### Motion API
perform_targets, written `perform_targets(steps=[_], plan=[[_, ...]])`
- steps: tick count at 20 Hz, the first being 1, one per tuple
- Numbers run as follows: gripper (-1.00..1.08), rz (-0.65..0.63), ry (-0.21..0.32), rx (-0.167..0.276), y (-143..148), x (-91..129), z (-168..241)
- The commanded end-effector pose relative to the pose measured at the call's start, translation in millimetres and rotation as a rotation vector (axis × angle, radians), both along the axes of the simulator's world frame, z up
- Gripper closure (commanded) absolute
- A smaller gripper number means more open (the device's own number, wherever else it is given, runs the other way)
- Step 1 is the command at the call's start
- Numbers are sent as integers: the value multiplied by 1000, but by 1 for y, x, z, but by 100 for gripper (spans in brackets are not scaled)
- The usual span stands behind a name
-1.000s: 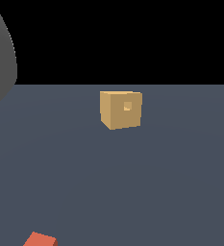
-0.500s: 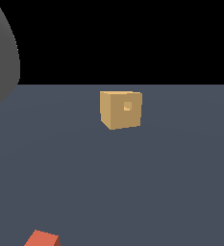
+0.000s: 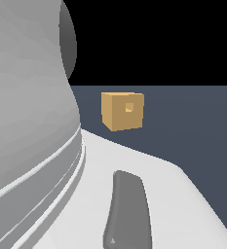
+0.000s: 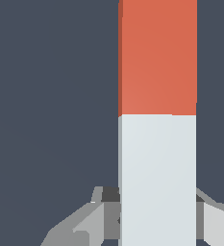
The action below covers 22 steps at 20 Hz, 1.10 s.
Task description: Insert the peg into the horizontal hole in a box.
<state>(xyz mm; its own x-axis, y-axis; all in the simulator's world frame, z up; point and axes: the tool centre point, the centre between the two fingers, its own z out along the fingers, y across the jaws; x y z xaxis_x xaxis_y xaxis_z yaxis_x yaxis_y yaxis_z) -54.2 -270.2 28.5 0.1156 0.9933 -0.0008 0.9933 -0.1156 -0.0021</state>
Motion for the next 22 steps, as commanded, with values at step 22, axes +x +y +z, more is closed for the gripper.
perform_targets(steps=[22], plan=[[108,419,-2,0,328,162,64]])
